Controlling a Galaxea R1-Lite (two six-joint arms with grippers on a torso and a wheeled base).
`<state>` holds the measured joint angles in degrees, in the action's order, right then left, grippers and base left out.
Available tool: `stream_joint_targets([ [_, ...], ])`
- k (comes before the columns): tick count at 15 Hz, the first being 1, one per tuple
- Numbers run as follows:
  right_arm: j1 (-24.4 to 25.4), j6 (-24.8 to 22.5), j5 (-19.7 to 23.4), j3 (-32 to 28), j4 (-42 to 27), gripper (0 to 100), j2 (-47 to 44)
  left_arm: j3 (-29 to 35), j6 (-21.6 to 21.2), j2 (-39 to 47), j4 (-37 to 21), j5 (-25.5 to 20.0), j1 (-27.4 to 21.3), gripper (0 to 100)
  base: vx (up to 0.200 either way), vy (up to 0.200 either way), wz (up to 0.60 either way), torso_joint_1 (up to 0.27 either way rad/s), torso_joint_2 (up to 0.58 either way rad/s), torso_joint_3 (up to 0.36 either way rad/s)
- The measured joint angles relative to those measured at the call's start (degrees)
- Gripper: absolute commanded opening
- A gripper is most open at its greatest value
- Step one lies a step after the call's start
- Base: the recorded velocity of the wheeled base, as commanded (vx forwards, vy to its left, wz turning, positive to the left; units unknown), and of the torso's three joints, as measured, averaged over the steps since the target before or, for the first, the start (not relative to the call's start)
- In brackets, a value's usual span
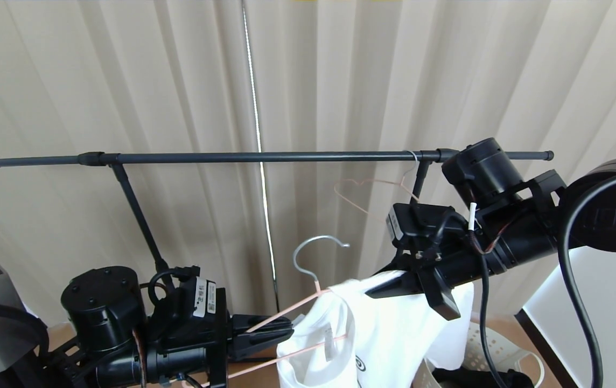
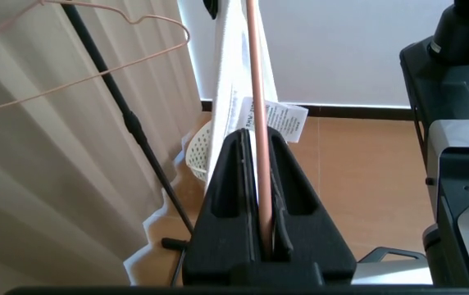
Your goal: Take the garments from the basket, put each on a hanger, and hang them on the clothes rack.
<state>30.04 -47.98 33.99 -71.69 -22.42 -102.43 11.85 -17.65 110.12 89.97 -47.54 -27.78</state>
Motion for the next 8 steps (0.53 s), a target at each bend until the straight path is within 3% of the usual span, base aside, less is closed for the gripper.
stream_joint_targets([
  [3,0.0,0.0,0.0,0.5,-0.2,0,0.6,-0.2,-0.1,0.0,0.0,0.0,0.0,0,0.000,0.000,0.00,0.000,0.00,0.000],
  [4,0.1,0.0,0.0,0.8,-0.2,0,0.9,-0.4,-0.2,-0.1,0.1,0.0,0.0,100,0.000,0.000,0.00,0.000,0.00,0.000],
  [8,0.2,-0.1,-0.1,3.9,0.1,0,3.1,-0.9,0.1,-0.7,0.0,0.0,0.4,100,0.000,0.000,0.00,0.000,0.00,0.000],
])
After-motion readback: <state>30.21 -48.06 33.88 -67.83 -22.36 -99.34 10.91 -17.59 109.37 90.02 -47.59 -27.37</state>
